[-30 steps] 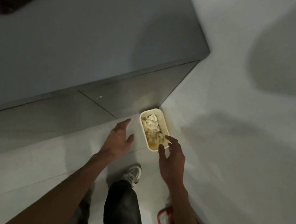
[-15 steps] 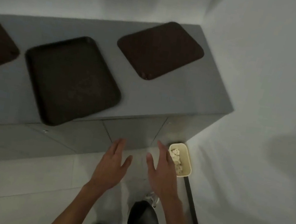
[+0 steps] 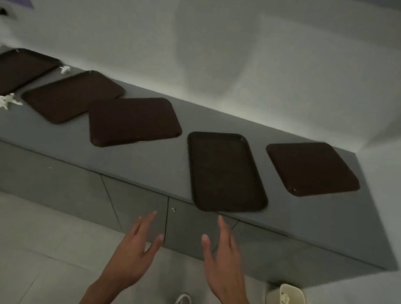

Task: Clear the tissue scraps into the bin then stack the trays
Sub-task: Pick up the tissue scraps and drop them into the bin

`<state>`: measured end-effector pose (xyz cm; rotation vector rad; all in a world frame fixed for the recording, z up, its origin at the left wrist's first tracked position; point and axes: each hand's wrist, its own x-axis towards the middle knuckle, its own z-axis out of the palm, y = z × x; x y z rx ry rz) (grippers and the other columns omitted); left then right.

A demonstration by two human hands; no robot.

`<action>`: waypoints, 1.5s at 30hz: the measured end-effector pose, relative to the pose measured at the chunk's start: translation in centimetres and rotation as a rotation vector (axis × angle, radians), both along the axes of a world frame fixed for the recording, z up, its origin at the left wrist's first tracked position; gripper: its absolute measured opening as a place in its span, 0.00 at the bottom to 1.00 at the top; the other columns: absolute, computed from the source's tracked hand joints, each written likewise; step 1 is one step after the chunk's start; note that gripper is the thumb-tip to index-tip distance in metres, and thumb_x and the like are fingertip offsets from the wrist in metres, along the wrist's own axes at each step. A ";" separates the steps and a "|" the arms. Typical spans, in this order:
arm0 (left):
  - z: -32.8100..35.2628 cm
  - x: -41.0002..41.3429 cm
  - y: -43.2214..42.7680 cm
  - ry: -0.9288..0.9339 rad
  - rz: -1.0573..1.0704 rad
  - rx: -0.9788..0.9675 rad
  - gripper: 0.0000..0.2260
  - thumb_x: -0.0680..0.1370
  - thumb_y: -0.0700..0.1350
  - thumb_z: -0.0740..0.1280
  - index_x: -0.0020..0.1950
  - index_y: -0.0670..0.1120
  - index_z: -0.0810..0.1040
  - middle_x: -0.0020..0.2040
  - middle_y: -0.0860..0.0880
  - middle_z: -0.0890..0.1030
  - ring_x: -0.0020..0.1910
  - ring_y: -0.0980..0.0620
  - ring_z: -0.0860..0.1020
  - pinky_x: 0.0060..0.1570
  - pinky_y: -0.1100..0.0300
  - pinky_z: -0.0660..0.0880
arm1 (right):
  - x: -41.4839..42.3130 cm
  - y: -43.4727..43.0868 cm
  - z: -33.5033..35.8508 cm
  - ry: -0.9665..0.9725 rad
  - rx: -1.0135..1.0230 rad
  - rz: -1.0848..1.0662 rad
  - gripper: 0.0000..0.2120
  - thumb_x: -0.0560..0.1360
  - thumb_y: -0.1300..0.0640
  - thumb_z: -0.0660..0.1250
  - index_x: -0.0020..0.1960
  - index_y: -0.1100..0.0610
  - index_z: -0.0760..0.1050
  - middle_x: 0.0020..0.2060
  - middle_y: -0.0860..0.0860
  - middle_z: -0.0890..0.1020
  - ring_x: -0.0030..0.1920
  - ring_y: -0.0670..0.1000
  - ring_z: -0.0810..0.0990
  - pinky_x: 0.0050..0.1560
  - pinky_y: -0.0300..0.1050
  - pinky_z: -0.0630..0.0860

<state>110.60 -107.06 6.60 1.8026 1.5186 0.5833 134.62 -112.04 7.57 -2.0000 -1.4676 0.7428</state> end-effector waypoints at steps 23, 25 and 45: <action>1.3 -35.1 23.0 -0.063 0.627 0.075 0.10 0.82 0.50 0.68 0.63 0.55 0.79 0.58 0.61 0.82 0.61 0.60 0.80 0.63 0.51 0.78 | -34.7 35.2 -1.7 0.034 -0.006 0.520 0.27 0.86 0.38 0.55 0.82 0.43 0.60 0.79 0.41 0.67 0.78 0.44 0.65 0.79 0.47 0.65; 1.1 -38.2 24.8 -0.092 0.657 0.073 0.09 0.82 0.49 0.68 0.61 0.56 0.80 0.57 0.62 0.83 0.60 0.62 0.80 0.62 0.52 0.78 | -38.1 38.2 -1.9 0.030 -0.001 0.559 0.25 0.86 0.42 0.58 0.81 0.46 0.63 0.77 0.43 0.69 0.77 0.46 0.67 0.78 0.44 0.64; -0.1 -70.8 49.7 0.101 0.354 0.019 0.09 0.83 0.50 0.65 0.62 0.53 0.79 0.57 0.61 0.82 0.57 0.59 0.80 0.57 0.63 0.74 | -67.3 57.2 -4.0 -0.012 -0.013 0.328 0.20 0.83 0.50 0.66 0.74 0.52 0.74 0.69 0.48 0.78 0.69 0.49 0.76 0.67 0.32 0.64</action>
